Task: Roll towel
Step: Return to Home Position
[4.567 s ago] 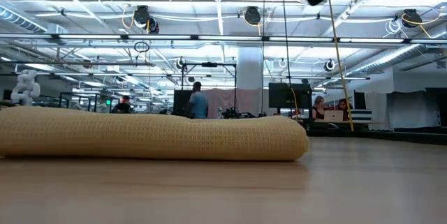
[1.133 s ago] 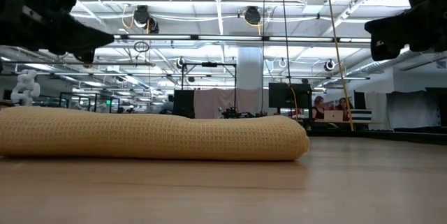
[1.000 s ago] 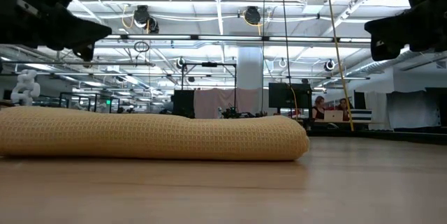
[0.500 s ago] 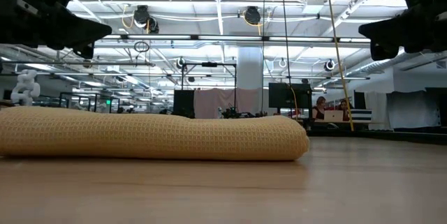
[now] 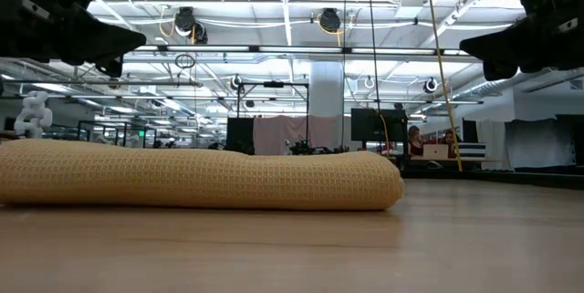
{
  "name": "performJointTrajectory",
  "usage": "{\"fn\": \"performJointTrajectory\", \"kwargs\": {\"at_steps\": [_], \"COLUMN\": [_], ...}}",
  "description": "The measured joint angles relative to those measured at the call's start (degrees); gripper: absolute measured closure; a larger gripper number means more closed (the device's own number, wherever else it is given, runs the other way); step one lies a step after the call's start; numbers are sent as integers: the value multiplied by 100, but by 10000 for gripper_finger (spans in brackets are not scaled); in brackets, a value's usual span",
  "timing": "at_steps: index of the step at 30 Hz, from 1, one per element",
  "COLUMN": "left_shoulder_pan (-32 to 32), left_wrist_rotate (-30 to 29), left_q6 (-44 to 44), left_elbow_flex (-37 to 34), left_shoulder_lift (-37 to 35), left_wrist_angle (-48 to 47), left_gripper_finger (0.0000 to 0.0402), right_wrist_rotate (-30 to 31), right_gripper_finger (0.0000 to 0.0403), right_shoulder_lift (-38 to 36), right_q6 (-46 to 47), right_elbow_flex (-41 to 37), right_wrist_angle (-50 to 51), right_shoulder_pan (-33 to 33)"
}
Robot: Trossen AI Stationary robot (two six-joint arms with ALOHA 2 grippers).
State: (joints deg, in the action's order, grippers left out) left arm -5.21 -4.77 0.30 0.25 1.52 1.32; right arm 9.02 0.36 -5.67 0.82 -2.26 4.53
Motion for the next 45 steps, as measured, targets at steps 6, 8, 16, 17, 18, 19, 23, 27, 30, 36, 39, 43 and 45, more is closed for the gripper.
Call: {"fn": "performJointTrajectory", "kwargs": {"at_steps": [6, 8, 16, 17, 18, 19, 23, 27, 30, 36, 39, 43, 45], "left_shoulder_pan": [0, 0, 0, 0, 0, 0, 0, 0, 0, 0, 0, -2, 0], "left_wrist_rotate": [2, 0, 2, 2, 2, 2, 2, 2, 2, 2, -36, -42, -45], "left_q6": [-69, -151, -300, -297, -293, -280, -275, -248, -109, 61, 109, 111, 110], "left_elbow_flex": [0, 0, 0, 0, 0, 0, 0, 0, 0, 0, 0, -2, -1], "left_shoulder_lift": [0, 0, 0, 0, 0, 0, 2, 2, 2, 13, 13, 13, 13], "left_wrist_angle": [-3, 2, 4, 4, 2, 0, 0, -2, -4, -4, -3, -2, -2], "left_gripper_finger": [400, 400, 400, 400, 400, 400, 400, 400, 400, 400, 400, 400, 400], "right_wrist_rotate": [-17, -39, -37, -37, -37, -37, -35, -35, -35, -33, -31, -31, -31], "right_gripper_finger": [403, 403, 403, 403, 403, 403, 403, 403, 403, 403, 403, 403, 403], "right_shoulder_lift": [2, 2, 2, 2, 2, 2, 2, 2, 2, 3, 2, 4, 4], "right_q6": [183, 183, 183, 172, 166, 166, 205, 198, 199, 199, 199, 199, 199], "right_elbow_flex": [0, 0, 0, 0, 0, 0, 0, 0, 0, 0, 0, 0, 0], "right_wrist_angle": [2, 2, 2, 2, 0, 0, -1, -2, -2, -3, -4, -4, -4], "right_shoulder_pan": [-85, -83, -83, -83, -83, -83, -81, -81, -81, -81, -78, -78, -78]}}
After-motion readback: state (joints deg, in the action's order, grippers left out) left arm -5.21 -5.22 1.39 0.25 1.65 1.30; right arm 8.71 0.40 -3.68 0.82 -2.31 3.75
